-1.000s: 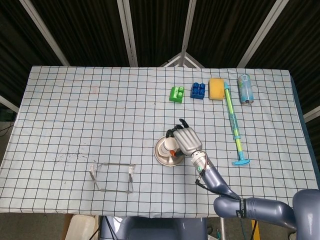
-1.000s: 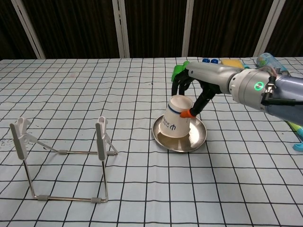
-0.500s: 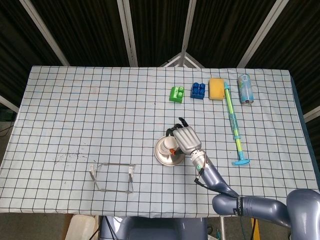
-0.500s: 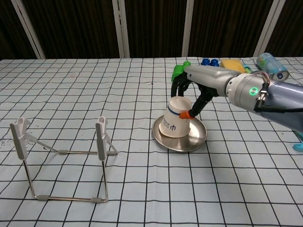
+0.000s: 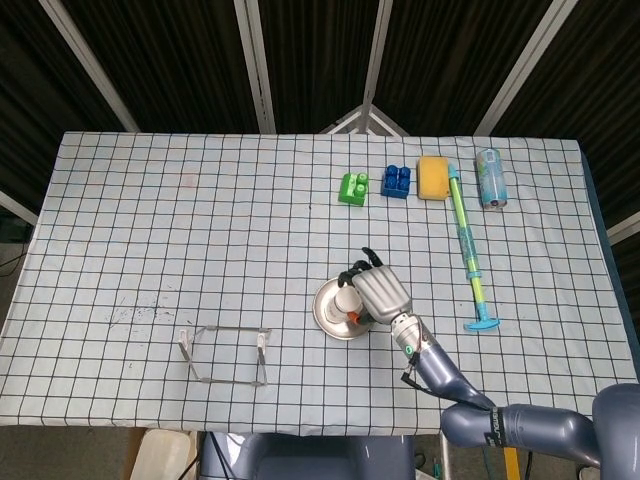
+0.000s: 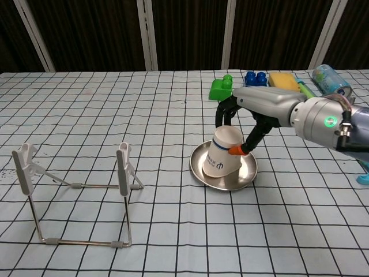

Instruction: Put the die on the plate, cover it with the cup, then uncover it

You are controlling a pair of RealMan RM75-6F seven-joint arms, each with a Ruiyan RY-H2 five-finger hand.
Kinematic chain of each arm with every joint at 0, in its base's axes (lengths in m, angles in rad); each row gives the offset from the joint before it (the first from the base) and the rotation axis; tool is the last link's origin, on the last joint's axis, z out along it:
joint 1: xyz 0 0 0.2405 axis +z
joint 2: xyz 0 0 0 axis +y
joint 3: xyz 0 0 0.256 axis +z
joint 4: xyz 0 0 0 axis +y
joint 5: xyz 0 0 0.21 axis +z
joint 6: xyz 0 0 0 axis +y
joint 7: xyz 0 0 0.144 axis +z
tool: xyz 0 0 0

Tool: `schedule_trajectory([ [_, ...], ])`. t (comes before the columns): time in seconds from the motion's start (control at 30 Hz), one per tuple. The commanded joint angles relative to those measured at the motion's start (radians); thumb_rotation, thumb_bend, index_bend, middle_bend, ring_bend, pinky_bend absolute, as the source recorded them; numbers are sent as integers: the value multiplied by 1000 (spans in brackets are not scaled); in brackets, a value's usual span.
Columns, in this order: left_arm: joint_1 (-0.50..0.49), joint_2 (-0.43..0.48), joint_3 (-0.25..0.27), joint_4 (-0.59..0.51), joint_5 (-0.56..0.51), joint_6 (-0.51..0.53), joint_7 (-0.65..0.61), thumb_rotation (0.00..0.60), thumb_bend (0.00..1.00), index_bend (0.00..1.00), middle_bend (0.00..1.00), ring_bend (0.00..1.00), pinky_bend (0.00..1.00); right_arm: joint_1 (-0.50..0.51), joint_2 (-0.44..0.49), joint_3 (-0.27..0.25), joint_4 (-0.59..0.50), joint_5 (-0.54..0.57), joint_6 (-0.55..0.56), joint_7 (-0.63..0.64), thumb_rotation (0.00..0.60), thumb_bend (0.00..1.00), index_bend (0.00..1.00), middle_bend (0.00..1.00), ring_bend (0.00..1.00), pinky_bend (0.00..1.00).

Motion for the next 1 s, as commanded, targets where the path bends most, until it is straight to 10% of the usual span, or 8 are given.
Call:
schedule_trajectory([
  [0.03,2,1,1,-1,2,4,-1,600,679,334,0,0,29,-16,12,-19,-32,-21,14,-6,600,362,605,484,250,11],
  [1.0,0,-3,-5,5,-8,2,8,600,678,342,0,0,29,32,-140,54,264,-96,-55,219,600,364,611,484,250,11],
])
